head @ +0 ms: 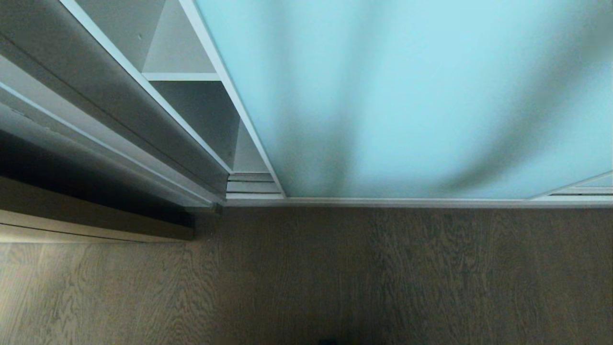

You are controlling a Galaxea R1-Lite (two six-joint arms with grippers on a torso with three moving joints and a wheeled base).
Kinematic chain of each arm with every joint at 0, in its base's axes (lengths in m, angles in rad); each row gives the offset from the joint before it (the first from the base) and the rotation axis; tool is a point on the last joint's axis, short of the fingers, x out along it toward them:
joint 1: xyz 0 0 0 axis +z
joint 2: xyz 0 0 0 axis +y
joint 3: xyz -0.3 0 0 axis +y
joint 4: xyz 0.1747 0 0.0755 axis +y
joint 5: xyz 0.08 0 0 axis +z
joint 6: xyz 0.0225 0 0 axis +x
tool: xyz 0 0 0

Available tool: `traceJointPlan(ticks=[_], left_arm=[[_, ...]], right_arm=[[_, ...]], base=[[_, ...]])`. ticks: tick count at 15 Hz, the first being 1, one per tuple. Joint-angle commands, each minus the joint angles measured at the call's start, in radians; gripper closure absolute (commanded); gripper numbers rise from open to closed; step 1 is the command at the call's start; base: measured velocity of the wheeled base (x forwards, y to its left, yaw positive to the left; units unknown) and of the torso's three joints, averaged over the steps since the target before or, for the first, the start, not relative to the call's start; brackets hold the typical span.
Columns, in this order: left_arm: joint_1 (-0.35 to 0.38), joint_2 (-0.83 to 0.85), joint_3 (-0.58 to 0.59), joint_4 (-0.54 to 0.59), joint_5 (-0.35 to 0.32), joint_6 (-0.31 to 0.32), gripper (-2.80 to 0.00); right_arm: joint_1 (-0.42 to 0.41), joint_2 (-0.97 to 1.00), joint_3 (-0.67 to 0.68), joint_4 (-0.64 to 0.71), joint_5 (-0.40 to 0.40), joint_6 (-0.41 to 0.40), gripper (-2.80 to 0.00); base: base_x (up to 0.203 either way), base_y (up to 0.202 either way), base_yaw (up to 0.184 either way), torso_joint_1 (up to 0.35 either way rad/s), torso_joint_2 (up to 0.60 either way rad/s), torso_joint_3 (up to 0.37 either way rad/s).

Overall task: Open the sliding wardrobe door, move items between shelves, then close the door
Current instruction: Open the door

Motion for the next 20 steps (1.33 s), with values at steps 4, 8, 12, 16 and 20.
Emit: traceJointPlan(ticks=[4, 8, 12, 16, 20], left_arm=[[0.000, 0.000, 0.002, 0.000, 0.000, 0.000, 0.00], [0.000, 0.001, 0.002, 0.000, 0.000, 0.000, 0.00], [0.000, 0.000, 0.002, 0.000, 0.000, 0.000, 0.00], [0.000, 0.000, 0.002, 0.000, 0.000, 0.000, 0.00], [0.000, 0.001, 0.002, 0.000, 0.000, -0.001, 0.00]], right_arm=[[0.617, -0.172, -0.006, 0.212, -0.438, -0.290, 0.00], [0.809, -0.447, 0.242, 0.348, -0.554, -0.382, 0.00], [0.869, -0.653, 0.601, 0.367, -0.582, -0.370, 0.00], [0.842, -0.789, 0.841, 0.352, -0.536, -0.331, 0.00], [0.830, -0.948, 0.985, 0.398, -0.423, -0.282, 0.00]], base=[[0.000, 0.000, 0.000, 0.000, 0.00, 0.000], [0.000, 0.000, 0.000, 0.000, 0.00, 0.000], [0.000, 0.000, 0.000, 0.000, 0.00, 0.000], [0.000, 0.000, 0.000, 0.000, 0.00, 0.000], [0.000, 0.000, 0.000, 0.000, 0.00, 0.000]])
